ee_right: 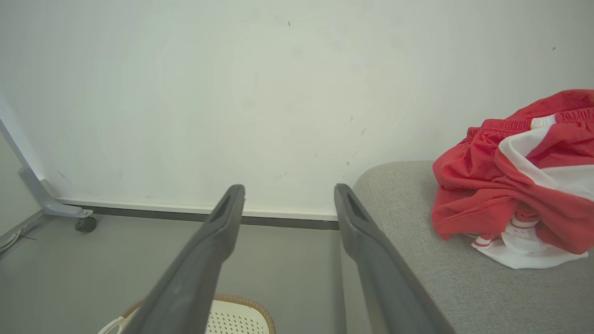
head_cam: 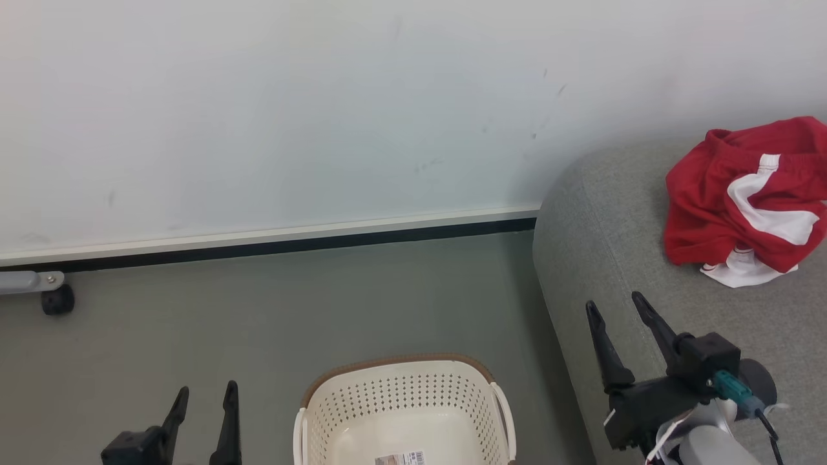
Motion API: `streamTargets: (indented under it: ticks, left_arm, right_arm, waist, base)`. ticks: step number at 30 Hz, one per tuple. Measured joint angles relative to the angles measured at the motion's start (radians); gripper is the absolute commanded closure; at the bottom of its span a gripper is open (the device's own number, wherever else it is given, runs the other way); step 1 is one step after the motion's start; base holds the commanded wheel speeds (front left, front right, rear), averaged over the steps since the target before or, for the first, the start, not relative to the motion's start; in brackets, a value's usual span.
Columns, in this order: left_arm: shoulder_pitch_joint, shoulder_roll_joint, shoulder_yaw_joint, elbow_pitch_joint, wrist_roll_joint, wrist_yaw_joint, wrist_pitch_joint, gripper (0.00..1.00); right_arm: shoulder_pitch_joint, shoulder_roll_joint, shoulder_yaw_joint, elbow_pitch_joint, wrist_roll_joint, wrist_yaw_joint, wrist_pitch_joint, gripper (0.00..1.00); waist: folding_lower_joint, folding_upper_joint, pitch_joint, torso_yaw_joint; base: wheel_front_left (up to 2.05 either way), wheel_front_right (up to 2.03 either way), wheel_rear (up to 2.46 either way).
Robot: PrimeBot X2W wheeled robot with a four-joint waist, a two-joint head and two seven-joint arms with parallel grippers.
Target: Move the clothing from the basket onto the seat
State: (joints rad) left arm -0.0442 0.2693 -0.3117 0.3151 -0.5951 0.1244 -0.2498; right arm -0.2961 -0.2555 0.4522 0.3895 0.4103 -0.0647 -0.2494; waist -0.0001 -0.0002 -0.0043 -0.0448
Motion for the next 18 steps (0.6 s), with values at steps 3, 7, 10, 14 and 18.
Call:
streamTargets:
  ticks: [3,7,10,14,18]
  left_arm:
    - [0.036,-0.013,0.035,-0.019,0.019,0.000,0.000,0.00]
    - [0.084,-0.025,0.082,-0.045,0.051,0.000,0.000,0.00]
    - [0.107,-0.035,0.107,-0.059,0.065,0.000,0.000,0.00]
    - [0.127,-0.049,0.131,-0.083,0.099,0.000,0.000,0.00]
    - [0.132,-0.059,0.142,-0.107,0.115,0.000,0.000,0.00]
  right_arm:
    - [0.053,0.000,-0.011,-0.039,-0.015,-0.015,0.000,0.00]
    - [0.116,0.001,-0.024,-0.090,-0.026,-0.026,0.000,0.00]
    - [0.161,0.000,-0.043,-0.119,-0.032,-0.040,0.000,0.00]
    - [0.214,-0.003,-0.074,-0.152,-0.036,-0.048,0.000,0.00]
    - [0.234,-0.008,-0.106,-0.178,-0.039,-0.051,0.000,0.00]
  waist:
    - [0.0000,0.0000,-0.013,0.012]
    - [0.0000,0.0000,-0.028,0.023]
    - [0.0001,0.0001,-0.037,0.027]
    - [0.0001,0.0000,-0.040,0.028]
    - [0.0001,0.0002,-0.040,0.027]
  base:
    - [0.00,0.00,0.00]
    - [0.00,0.00,0.00]
    - [0.00,0.00,0.00]
    - [0.00,0.00,0.00]
    - [0.00,0.00,0.00]
